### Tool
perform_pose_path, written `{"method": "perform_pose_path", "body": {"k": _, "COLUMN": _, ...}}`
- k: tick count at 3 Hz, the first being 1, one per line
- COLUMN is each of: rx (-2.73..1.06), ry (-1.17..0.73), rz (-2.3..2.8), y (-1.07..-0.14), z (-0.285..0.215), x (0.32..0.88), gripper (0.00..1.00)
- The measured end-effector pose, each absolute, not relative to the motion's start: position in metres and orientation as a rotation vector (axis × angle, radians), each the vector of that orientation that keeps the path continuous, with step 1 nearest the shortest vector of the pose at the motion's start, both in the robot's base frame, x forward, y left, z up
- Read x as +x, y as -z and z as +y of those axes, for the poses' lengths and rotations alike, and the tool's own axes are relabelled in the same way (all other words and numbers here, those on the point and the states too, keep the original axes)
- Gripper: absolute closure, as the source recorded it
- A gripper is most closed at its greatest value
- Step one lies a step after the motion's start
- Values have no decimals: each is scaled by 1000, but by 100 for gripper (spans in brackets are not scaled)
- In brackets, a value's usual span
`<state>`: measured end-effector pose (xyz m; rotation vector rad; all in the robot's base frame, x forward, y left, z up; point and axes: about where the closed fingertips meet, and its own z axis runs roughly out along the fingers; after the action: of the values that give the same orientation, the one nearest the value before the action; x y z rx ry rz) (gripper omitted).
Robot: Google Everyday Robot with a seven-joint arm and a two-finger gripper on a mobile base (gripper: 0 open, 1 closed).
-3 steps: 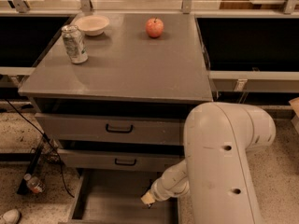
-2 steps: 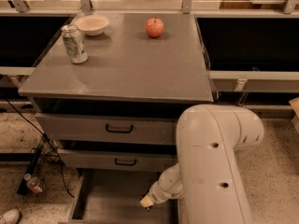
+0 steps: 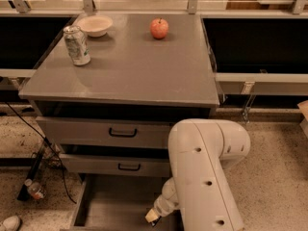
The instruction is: Place rxbar blueberry into bottom drawer
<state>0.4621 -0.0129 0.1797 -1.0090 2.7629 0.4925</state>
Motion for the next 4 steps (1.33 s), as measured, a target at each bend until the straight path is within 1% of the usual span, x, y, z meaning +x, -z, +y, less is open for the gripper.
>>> {"method": "perform_pose_path", "body": {"k": 2, "rx": -986, "ry": -514, "rz": 2794, "y": -164, "z": -15, "x": 464, "gripper": 100}}
{"method": "perform_pose_path", "body": {"k": 4, "rx": -953, "ry": -567, "rz": 2892, "y": -117, "z": -17, "x": 463, "gripper": 100}}
